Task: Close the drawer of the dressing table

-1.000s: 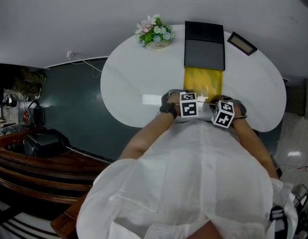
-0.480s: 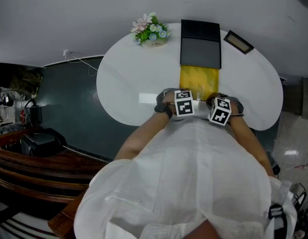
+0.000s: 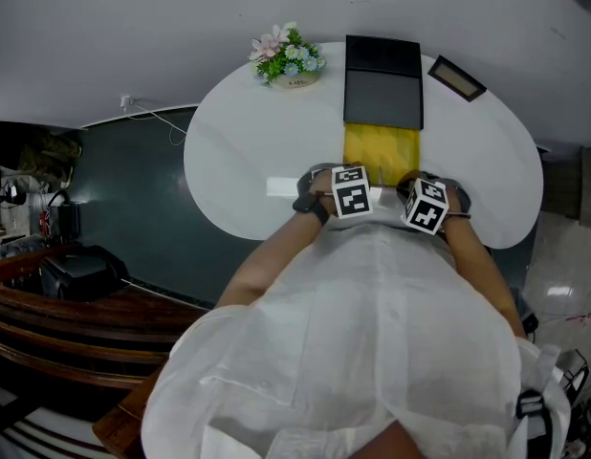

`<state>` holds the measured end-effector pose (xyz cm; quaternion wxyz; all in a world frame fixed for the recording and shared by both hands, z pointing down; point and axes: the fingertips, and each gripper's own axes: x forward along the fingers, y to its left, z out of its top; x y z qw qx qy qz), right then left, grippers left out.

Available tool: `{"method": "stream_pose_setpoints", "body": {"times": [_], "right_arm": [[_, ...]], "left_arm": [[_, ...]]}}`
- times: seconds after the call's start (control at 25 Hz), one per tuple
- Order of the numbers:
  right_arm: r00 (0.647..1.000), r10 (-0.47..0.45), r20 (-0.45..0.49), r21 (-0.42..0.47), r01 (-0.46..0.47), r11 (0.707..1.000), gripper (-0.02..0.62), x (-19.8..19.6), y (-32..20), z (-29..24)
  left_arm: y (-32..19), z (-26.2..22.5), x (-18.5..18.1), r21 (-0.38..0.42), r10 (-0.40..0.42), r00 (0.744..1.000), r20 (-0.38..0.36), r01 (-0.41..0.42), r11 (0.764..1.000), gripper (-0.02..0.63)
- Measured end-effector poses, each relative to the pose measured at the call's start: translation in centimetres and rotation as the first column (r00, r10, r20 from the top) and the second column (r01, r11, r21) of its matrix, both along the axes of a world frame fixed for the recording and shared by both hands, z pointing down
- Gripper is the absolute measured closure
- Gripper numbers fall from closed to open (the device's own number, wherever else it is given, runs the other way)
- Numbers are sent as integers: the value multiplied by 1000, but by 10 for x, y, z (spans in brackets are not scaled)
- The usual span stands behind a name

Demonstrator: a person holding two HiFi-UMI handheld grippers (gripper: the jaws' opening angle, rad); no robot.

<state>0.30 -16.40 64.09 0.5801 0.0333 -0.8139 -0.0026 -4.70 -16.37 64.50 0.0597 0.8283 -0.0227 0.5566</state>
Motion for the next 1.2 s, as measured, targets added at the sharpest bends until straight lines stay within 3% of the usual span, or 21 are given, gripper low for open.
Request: {"method": "stream_pose_setpoints", "body": {"times": [1.2], "right_arm": [[1000, 19, -15, 109, -17, 994, 569, 1, -55, 5]], "left_arm": [[-55, 4, 1, 55, -21, 1000, -9, 22, 998, 565]]}}
